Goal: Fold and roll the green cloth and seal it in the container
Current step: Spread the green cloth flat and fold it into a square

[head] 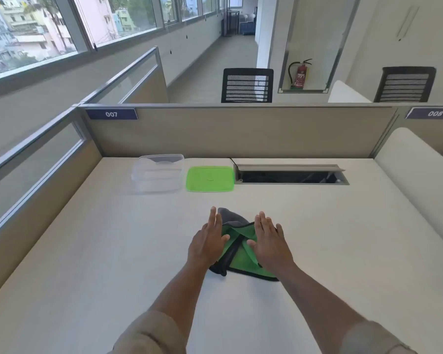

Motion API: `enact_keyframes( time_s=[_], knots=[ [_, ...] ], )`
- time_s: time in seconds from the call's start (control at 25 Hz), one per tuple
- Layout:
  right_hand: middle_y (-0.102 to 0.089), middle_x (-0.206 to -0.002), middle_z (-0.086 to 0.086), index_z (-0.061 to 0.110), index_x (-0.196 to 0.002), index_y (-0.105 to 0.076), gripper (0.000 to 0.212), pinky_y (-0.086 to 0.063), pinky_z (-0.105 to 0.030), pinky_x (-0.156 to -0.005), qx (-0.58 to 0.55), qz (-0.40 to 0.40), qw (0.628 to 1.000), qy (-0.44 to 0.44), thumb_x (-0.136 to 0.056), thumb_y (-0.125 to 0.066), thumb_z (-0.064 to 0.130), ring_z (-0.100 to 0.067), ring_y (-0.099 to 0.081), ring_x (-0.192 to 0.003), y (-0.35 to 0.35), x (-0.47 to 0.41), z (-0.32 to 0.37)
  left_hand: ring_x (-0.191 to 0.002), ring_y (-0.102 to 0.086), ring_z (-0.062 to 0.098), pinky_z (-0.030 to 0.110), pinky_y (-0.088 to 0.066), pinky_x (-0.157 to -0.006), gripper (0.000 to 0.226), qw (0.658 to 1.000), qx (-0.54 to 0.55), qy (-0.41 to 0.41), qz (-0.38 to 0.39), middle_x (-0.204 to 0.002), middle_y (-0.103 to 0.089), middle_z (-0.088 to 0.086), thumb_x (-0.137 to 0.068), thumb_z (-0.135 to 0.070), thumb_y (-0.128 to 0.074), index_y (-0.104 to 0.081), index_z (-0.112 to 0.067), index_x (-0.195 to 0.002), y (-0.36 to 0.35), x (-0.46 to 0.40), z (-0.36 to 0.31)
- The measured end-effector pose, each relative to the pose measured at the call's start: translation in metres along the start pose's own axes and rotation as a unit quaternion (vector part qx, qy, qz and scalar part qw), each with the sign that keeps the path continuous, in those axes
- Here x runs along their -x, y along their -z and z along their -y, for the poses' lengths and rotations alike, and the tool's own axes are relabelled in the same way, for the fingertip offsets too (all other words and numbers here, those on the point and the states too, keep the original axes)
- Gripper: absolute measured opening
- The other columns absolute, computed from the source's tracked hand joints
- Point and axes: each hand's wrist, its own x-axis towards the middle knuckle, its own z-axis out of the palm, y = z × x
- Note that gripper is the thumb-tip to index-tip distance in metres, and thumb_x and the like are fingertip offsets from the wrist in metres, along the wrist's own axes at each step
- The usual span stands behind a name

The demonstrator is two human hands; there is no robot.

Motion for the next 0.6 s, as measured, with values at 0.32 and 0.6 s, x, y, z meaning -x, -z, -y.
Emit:
enact_keyframes(
  time_s=[0.32, 0.6],
  knots=[
    [-0.020, -0.161, -0.012, 0.008, -0.154, -0.012, 0.073, -0.026, -0.044, -0.115, 0.018, 0.019, 1.000, -0.013, -0.099, -0.041, 0.046, -0.030, -0.026, -0.143, -0.007, -0.005, -0.016, -0.094, -0.066, 0.031, 0.039, -0.050, -0.071, 0.037, 0.998, -0.044, 0.039, 0.010, -0.121, -0.060, 0.007, -0.098, -0.015, -0.046, -0.043, -0.013, -0.135, 0.003, -0.004, 0.005],
    [-0.055, -0.121, -0.005, 0.010, -0.141, -0.035, 0.055, -0.045, -0.037, -0.089, -0.045, 0.012, 0.996, -0.073, -0.093, -0.058, 0.027, -0.025, -0.052, -0.109, 0.001, -0.012, -0.026, -0.075, -0.061, 0.029, 0.035, -0.042, -0.061, 0.018, 0.998, -0.003, 0.068, -0.012, -0.092, -0.062, 0.004, -0.090, -0.002, -0.037, -0.048, -0.015, -0.094, 0.008, -0.004, 0.012]
  ],
)
